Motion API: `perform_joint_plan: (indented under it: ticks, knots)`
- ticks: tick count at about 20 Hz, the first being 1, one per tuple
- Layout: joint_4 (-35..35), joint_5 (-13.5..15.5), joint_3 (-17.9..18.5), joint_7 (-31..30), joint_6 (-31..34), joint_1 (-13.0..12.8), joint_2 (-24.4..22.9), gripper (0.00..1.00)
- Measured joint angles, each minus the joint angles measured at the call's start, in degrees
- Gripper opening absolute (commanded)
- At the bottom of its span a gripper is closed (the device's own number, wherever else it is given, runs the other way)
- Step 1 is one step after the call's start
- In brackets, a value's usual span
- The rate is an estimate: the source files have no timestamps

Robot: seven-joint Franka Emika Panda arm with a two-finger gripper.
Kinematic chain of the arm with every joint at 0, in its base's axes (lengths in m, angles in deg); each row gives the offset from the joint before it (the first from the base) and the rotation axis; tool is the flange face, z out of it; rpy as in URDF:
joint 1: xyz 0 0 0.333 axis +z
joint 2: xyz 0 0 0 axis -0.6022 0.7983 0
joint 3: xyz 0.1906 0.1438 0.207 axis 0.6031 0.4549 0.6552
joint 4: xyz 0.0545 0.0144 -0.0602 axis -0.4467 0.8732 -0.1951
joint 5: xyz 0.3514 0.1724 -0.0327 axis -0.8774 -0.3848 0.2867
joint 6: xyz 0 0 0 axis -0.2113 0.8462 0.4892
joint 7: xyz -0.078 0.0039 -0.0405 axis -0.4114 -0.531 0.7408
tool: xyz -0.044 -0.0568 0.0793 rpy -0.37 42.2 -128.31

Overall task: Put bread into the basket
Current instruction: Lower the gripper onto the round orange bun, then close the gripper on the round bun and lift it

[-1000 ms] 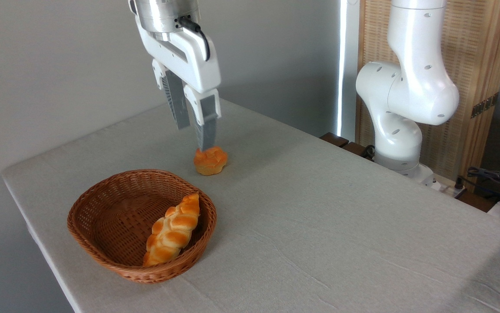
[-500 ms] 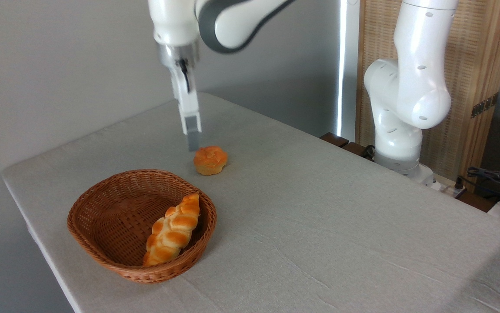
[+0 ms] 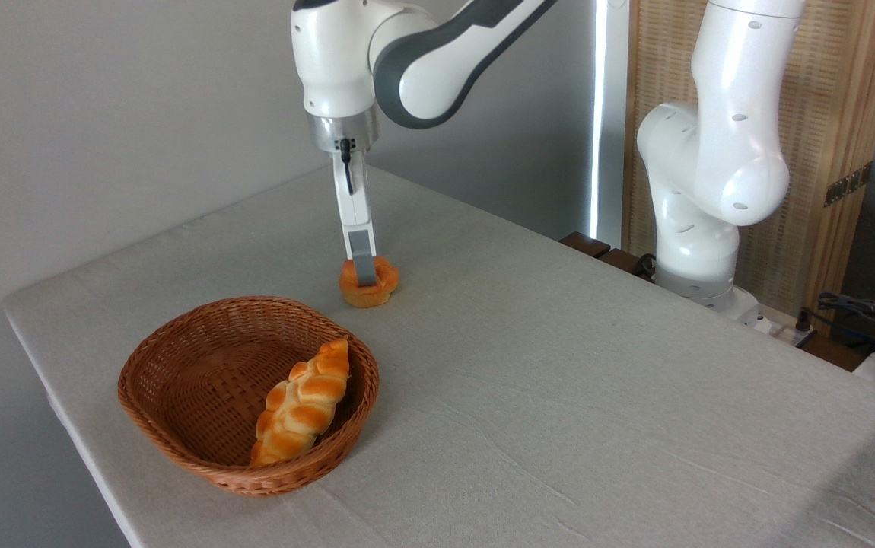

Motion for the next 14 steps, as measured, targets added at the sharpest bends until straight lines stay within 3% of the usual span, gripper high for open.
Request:
perform_joint_plan:
  ticks: [3,5,10,12,14]
  knots:
    - [0.9,0.0,0.0,0.2,-1.0,0.1,0.1,0.49]
    - [0.9,0.0,0.0,0.2,-1.1,0.2,0.1,0.38]
    - [0.9,0.0,0.0,0.2,-1.1,0.3,0.2,0.23]
    - [0.9,0.0,0.0,0.2,-1.1,0.3,0.2,0.06]
    - [0.9,-0.3,0.0,0.3,-1.1,0.3,0.2,0.05]
